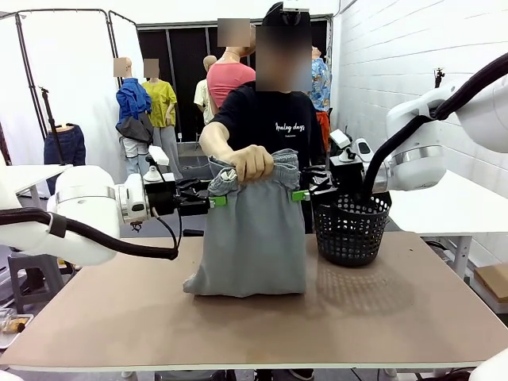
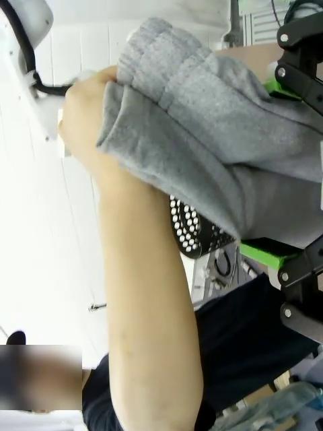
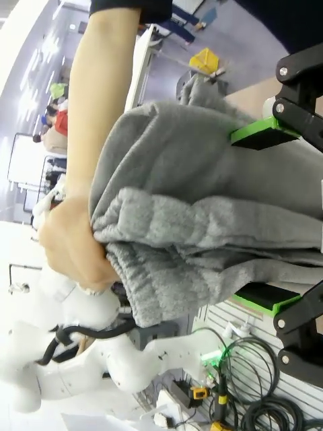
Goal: Fold the training pants.
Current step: Release the ends of the Training pants and then grab the overlapped ends.
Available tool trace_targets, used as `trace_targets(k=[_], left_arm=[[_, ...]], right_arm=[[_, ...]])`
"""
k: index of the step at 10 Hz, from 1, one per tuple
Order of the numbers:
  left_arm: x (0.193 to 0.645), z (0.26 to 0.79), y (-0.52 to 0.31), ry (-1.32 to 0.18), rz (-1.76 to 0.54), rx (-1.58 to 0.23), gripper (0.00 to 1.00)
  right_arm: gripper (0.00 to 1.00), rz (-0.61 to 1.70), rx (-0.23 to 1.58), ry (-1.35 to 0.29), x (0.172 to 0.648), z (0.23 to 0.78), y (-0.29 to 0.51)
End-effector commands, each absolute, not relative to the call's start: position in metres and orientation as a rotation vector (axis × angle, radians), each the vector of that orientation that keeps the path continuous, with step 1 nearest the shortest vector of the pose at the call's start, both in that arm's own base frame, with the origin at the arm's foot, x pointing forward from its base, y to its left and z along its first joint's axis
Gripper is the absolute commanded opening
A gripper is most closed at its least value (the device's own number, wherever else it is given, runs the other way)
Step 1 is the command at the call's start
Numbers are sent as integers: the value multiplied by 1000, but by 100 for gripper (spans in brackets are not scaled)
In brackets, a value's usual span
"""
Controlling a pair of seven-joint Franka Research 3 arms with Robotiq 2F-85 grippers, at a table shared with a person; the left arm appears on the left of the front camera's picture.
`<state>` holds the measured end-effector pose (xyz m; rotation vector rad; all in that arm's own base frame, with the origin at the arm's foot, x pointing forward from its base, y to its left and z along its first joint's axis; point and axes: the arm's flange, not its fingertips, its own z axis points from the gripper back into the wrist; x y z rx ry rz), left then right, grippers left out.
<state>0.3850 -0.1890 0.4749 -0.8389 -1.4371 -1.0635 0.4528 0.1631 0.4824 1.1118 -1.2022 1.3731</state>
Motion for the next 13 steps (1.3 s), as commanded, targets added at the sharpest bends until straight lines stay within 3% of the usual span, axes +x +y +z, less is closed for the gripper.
trace_targets(k=[1, 6, 10, 13], left_arm=[[376, 467, -195, -1513, -1030, -750, 100], [370, 474, -185, -1525, -1034, -666, 100], [380, 472, -184, -1406, -1158, -810, 100], [386, 474, -190, -1397, -1179, -870, 100]], right_arm=[[100, 1332, 1074, -1266, 448, 476, 168], [100, 1320, 1115, -1242, 448, 471, 172], [100, 1350, 1272, -1128, 443, 469, 175], [100, 1365, 1302, -1051, 438, 464, 181]])
